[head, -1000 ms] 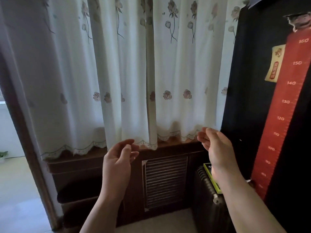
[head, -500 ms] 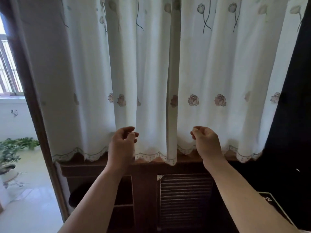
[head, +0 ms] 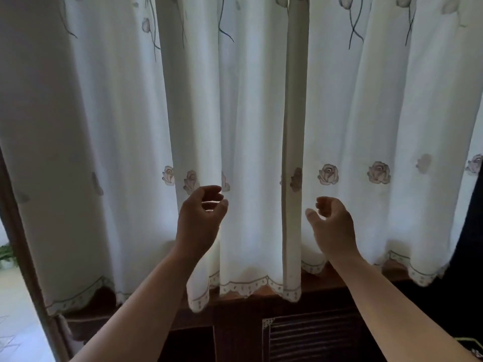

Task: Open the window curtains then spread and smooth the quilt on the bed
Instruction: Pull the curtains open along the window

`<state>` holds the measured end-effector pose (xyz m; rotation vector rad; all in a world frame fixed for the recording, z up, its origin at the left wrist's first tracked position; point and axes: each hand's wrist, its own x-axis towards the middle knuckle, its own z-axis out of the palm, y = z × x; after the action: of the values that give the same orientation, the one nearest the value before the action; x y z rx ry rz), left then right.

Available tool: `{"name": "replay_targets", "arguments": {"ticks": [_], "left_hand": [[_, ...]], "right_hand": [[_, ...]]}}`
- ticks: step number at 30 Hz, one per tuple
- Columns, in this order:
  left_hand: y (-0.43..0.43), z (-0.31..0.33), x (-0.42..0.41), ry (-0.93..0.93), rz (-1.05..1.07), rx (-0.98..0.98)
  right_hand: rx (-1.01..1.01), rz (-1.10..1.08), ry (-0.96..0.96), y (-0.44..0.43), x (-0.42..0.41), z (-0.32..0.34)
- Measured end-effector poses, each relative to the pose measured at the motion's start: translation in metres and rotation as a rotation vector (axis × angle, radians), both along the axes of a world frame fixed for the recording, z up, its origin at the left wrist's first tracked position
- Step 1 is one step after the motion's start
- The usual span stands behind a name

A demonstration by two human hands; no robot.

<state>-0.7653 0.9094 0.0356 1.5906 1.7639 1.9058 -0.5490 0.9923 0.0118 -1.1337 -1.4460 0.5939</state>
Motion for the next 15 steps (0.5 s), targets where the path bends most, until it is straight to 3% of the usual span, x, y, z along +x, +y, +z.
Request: {"name": "replay_targets", "arguments": {"ticks": [8,15], "left_hand": [[0.105,0.004,-0.053,0.152,0.020,-0.052],[0.179,0.008,-0.061,0.090,0.118,-0.254]], "right_hand": [[-0.016,-0.091,-0.091,0.070,-0.046,-0.007],[-0.053,-0.138,-0.092,0.125,-0.054,-0.001]]}}
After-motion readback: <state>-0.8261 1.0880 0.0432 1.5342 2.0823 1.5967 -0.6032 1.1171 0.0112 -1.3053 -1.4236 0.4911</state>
